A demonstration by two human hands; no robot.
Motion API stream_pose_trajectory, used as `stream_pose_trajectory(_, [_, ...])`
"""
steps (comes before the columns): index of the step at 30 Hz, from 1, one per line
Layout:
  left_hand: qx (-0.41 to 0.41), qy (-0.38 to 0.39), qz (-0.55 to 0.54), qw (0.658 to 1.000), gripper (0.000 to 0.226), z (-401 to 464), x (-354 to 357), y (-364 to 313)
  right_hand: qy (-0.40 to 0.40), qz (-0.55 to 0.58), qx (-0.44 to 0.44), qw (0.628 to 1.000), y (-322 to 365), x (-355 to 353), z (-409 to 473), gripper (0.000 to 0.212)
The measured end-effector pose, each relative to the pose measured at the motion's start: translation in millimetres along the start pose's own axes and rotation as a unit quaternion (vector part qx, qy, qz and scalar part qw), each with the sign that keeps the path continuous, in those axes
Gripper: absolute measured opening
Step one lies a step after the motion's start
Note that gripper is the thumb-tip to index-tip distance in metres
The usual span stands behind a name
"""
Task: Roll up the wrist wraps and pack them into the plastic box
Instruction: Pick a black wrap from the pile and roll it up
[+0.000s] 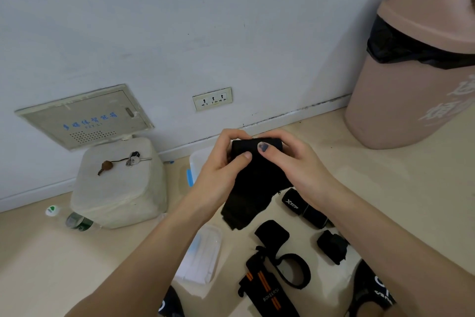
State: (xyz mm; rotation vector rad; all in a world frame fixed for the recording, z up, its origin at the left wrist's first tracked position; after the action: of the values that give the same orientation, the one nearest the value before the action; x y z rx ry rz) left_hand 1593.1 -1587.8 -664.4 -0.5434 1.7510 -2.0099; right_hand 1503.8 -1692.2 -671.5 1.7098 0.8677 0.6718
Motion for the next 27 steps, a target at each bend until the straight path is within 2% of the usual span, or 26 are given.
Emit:
stream_pose_trajectory(5, [-0.057, -0.012, -0.011, 0.998, 0.019, 0.1, -0.5, 14.7, 0.004, -0.006, -0.028, 1.000, 2.2, 2.2, -2.7, 0.020])
stream_pose_trajectory(9, [-0.064, -0.018, -0.021, 0.998, 0.015, 1.0, -0.1, 19.3, -0.002, -0.004, -0.046, 0.999, 2.3, 4.5, -6.0, 0.024])
stream_pose_trajectory(14, [-0.052, -0.015, -0.013, 0.998, 0.016, -0.8, -3.0, 11.7, 0.033, 0.018, 0.027, 0.999, -0.9, 8.5, -2.4, 0.044])
stream_pose_trajectory(16, [-0.042, -0.031, 0.007, 0.999, 0.014, 2.4, -14.7, 9.1, -0.036, 0.094, 0.033, 0.994, 5.5, -17.2, 7.3, 0.039])
stream_pose_trajectory(18, [-0.042, -0.047, 0.024, 0.998, 0.015, 3.9, -19.7, 9.2, -0.144, 0.159, 0.020, 0.977, 11.9, -46.4, 7.8, 0.018])
stream_pose_trajectory(20, [-0.053, -0.045, 0.021, 0.997, 0.018, 0.2, -5.6, 12.5, -0.181, 0.150, 0.009, 0.972, 7.9, -41.9, 5.2, 0.015])
stream_pose_trajectory(22, [-0.089, -0.016, -0.035, 0.995, 0.021, -10.4, 24.0, 23.5, -0.139, 0.091, 0.030, 0.986, -12.0, -9.8, 4.4, 0.023])
stream_pose_trajectory(24, [-0.124, 0.001, -0.069, 0.990, 0.019, -16.1, 40.3, 34.9, -0.099, 0.097, 0.088, 0.986, -27.9, 10.1, 4.9, 0.031])
stream_pose_trajectory(27, [-0.104, -0.015, -0.067, 0.992, 0.014, -12.4, 23.5, 32.5, -0.085, 0.096, 0.102, 0.986, -25.5, 5.9, 6.7, 0.031])
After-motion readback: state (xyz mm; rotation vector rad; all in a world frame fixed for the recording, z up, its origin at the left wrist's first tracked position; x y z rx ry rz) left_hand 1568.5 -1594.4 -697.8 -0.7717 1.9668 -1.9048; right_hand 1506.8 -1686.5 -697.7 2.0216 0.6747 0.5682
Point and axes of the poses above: each hand's wrist, its own z-axis towards the middle knuckle, its own x-axis out of the palm, y = z × x, the point moved 10 cm from there along z, towards the middle knuckle, and after that the axes turned 11 degrees about x, right-handed, at the moved point
